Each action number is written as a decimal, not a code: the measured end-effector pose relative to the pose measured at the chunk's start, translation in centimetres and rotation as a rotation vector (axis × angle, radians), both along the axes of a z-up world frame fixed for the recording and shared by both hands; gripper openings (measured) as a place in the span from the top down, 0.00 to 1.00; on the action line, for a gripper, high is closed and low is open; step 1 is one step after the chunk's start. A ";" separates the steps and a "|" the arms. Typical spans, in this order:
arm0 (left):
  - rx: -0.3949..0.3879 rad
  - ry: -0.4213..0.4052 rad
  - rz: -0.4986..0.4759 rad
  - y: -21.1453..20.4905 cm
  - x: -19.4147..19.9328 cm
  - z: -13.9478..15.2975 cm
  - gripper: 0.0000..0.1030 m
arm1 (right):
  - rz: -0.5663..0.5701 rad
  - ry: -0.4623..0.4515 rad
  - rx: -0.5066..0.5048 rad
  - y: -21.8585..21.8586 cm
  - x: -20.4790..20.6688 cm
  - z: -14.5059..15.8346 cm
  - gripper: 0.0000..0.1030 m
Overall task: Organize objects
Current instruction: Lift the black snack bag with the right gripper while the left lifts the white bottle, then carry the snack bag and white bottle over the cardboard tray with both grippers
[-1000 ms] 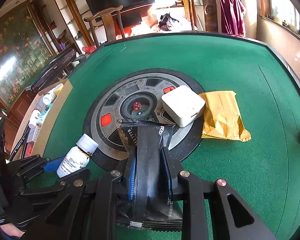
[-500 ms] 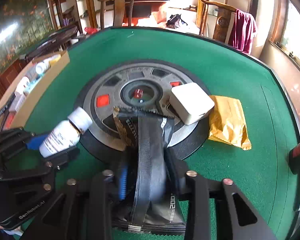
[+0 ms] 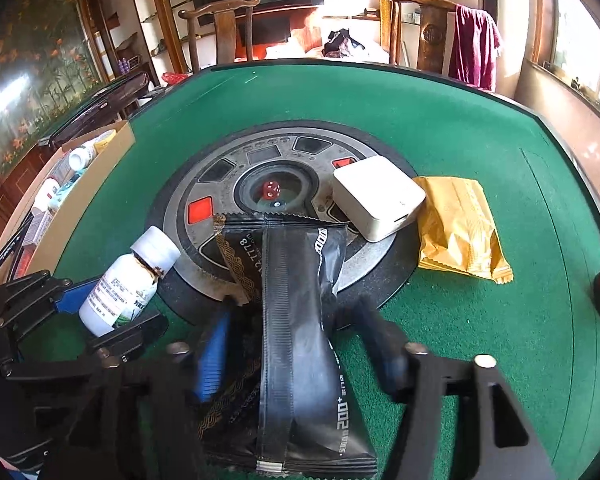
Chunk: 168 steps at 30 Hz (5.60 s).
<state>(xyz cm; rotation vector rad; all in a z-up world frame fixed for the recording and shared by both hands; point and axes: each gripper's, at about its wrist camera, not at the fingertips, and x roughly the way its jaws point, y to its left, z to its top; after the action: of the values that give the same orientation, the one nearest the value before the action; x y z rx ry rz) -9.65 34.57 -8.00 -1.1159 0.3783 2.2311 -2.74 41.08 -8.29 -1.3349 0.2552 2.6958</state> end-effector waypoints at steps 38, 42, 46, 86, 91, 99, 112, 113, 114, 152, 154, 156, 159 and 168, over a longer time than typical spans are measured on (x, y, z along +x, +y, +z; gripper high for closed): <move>-0.016 0.002 0.024 0.1 -0.2 -0.2 0.38 | -0.058 -0.043 0.145 -0.2 -0.7 0.0 0.23; -0.017 0.006 0.029 0.1 -0.2 -0.1 0.40 | -0.058 -0.030 0.105 0.0 -0.5 -0.1 0.48; -0.011 0.014 0.063 -0.4 -0.6 0.0 0.64 | -0.079 -0.024 0.097 0.2 -0.3 0.1 0.59; -0.003 0.016 0.069 -0.6 -0.9 0.0 0.68 | -0.145 -0.062 0.051 0.5 -0.2 0.0 0.31; -0.005 0.018 0.067 -0.5 -0.9 -0.1 0.68 | -0.177 -0.054 0.052 1.3 0.3 0.9 0.62; 0.041 -0.007 0.081 -1.4 -1.2 0.3 0.68 | -0.182 -0.010 0.014 1.7 1.4 2.3 0.78; 0.139 0.021 0.111 -3.0 -1.3 1.9 0.68 | -0.156 0.067 -0.029 1.0 1.5 4.3 0.77; 0.139 0.024 0.117 -3.1 -1.3 2.0 0.68 | -0.149 0.072 -0.034 0.9 1.5 4.4 0.77; 0.136 0.023 0.122 -3.2 -1.2 2.1 0.68 | -0.146 0.083 -0.033 0.7 1.7 4.7 0.77; 0.272 0.130 0.406 -24.3 -0.3 7.1 0.68 | 0.139 0.122 -0.065 -17.7 -0.6 8.7 0.76; 0.269 0.120 0.417 -25.0 -1.3 6.7 0.68 | 0.167 0.119 -0.049 -19.0 -2.0 9.3 0.76; 0.271 0.101 0.427 -25.4 -2.1 6.1 0.68 | 0.189 0.111 -0.034 -20.2 -3.5 9.7 0.76; 0.267 0.074 0.430 -25.8 -3.1 5.3 0.68 | 0.221 0.099 -0.022 -21.9 -6.0 10.0 0.76; 0.247 0.038 0.413 -25.2 -4.4 3.6 0.68 | 0.274 0.019 -0.059 -24.9 -13.8 8.5 0.76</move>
<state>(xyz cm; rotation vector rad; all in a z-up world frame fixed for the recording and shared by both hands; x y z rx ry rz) -14.08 9.40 -4.38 -1.0939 -0.1269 2.5696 -16.51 16.23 0.25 -1.4578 0.1651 2.9457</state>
